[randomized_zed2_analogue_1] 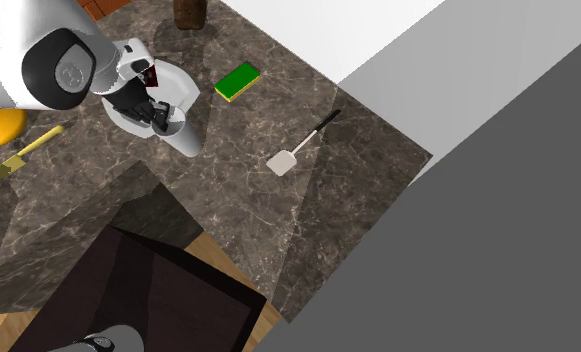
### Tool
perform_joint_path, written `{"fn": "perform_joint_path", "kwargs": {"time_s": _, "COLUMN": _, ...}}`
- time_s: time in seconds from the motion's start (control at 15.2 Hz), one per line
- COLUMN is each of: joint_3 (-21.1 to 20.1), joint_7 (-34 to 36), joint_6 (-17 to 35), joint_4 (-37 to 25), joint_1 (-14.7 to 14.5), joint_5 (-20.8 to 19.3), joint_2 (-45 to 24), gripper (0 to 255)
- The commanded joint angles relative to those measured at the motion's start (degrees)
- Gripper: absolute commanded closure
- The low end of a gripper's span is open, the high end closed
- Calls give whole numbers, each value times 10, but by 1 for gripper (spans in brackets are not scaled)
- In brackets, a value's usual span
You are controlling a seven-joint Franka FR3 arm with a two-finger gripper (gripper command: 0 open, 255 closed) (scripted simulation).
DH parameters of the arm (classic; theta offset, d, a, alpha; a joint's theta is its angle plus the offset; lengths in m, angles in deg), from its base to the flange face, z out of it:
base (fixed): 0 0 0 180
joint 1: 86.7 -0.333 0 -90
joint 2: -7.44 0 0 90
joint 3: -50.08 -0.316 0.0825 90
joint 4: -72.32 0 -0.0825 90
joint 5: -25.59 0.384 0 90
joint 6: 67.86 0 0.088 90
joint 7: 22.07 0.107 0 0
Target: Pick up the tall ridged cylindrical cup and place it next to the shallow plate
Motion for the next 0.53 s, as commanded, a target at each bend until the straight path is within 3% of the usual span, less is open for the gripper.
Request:
{"fn": "perform_joint_path", "kwargs": {"time_s": 0.0, "joint_3": 0, "joint_7": 0, "joint_6": 2, "joint_4": 1, "joint_1": 0, "joint_5": 0, "joint_2": -1, "gripper": 255}}
{"fn": "perform_joint_path", "kwargs": {"time_s": 0.33, "joint_3": 0, "joint_7": 0, "joint_6": 2, "joint_4": 1, "joint_1": 0, "joint_5": 0, "joint_2": -1, "gripper": 255}}
{"fn": "perform_joint_path", "kwargs": {"time_s": 0.4, "joint_3": 0, "joint_7": 0, "joint_6": 2, "joint_4": 1, "joint_1": 0, "joint_5": 0, "joint_2": -1, "gripper": 0}}
{"fn": "perform_joint_path", "kwargs": {"time_s": 0.46, "joint_3": 0, "joint_7": 0, "joint_6": 2, "joint_4": 1, "joint_1": 0, "joint_5": 0, "joint_2": -1, "gripper": 0}}
